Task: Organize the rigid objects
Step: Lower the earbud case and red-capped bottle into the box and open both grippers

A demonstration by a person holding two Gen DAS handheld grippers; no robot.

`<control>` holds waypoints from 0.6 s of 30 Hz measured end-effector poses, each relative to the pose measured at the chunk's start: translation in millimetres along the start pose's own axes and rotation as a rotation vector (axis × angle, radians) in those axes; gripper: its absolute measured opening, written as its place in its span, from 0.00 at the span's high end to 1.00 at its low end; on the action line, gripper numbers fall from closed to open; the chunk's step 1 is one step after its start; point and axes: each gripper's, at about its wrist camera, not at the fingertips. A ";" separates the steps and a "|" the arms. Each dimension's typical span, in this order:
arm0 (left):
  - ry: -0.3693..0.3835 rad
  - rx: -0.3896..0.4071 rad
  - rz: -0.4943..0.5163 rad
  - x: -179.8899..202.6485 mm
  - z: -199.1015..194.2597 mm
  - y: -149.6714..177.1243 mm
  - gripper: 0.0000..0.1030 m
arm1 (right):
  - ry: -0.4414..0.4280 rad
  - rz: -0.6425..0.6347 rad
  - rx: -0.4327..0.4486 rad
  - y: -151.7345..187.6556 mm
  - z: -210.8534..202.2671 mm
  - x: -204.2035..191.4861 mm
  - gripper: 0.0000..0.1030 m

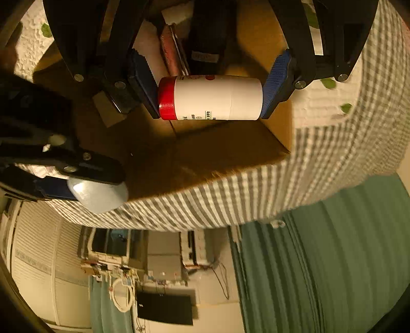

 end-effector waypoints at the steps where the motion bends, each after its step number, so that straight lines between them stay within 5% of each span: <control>1: 0.008 -0.003 -0.004 -0.3 -0.9 -0.6 0.23 | 0.000 -0.003 -0.001 1.5 2.7 0.1 0.49; 5: -0.011 0.016 -0.012 1.2 -7.8 -3.1 0.23 | 0.016 0.048 0.031 4.9 -3.8 6.5 0.23; 11: -0.027 0.044 -0.011 10.7 -42.3 -10.8 0.23 | 0.053 0.065 0.057 -7.4 -51.0 19.9 0.23; 18: -0.046 0.165 -0.034 21.2 -139.2 -43.4 0.22 | 0.103 0.056 0.144 -31.0 -155.4 27.1 0.23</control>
Point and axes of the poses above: each gripper's, at about its wrist camera, not at the fingertips, and z roughly the way its jaws point, x to its right, y to its underside, and after that the axes turned 7 degrees about y, right-handed
